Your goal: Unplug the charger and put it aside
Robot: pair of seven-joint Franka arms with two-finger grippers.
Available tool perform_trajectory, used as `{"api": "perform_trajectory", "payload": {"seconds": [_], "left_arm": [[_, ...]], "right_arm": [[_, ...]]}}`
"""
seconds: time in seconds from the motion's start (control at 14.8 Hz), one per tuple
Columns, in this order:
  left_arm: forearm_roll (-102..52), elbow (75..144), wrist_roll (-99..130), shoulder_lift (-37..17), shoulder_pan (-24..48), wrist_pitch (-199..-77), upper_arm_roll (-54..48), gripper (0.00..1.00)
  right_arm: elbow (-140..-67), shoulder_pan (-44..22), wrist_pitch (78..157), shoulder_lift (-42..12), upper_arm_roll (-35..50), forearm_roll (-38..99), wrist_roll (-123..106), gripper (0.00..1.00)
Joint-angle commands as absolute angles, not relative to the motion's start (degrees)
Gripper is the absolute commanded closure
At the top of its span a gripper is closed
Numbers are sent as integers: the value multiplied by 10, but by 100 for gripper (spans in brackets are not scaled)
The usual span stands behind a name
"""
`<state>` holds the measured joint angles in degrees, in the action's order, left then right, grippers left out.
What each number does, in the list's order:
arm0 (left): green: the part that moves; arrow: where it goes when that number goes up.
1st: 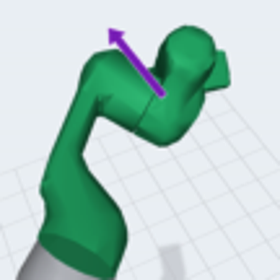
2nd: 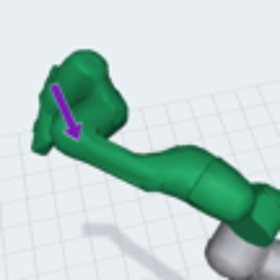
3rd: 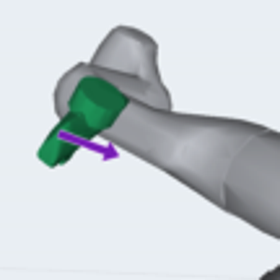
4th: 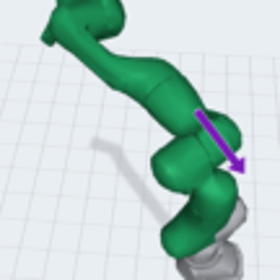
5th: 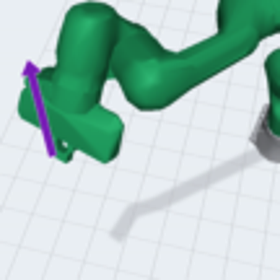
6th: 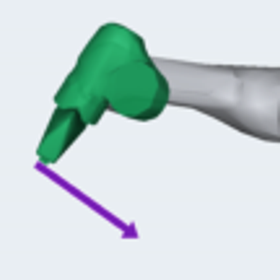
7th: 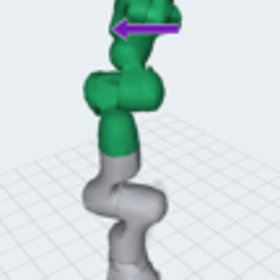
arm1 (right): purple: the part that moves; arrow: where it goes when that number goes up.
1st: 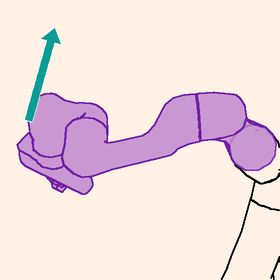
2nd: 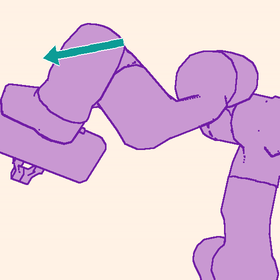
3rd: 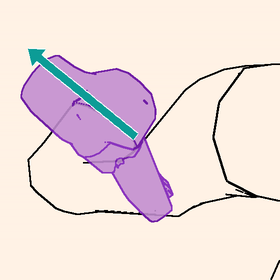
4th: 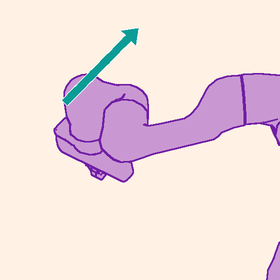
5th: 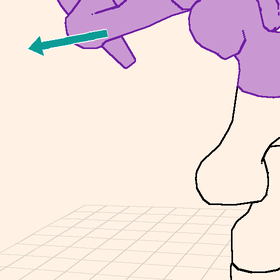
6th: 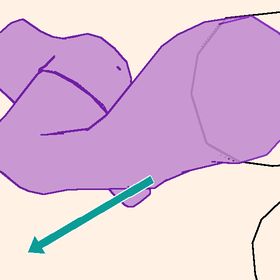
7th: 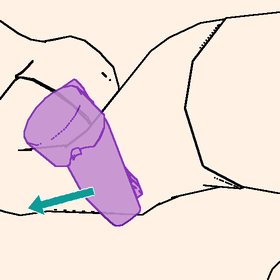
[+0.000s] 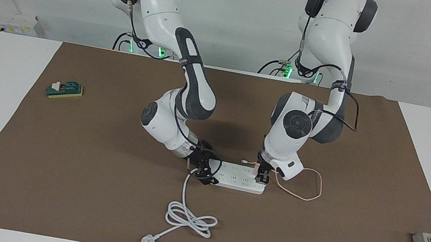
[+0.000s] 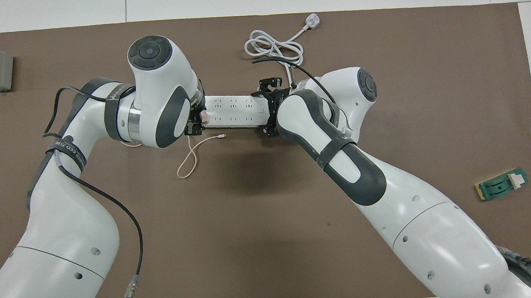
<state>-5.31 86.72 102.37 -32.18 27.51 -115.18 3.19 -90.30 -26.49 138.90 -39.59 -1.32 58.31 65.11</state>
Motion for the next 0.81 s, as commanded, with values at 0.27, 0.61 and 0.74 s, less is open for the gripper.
{"api": "perform_trajectory", "payload": {"seconds": [0.27, 0.61, 0.74], "left_arm": [[-14, 890, 1034, -306, 292, -1156, 38, 100], [-14, 890, 1035, -307, 293, -1157, 38, 100], [-14, 890, 1035, -307, 292, -1157, 38, 100]], "right_arm": [[-889, -260, 1422, -426, -11, 599, 613, 100], [-889, -260, 1423, -426, -11, 599, 613, 100], [-889, -260, 1423, -426, -11, 599, 613, 100]]}}
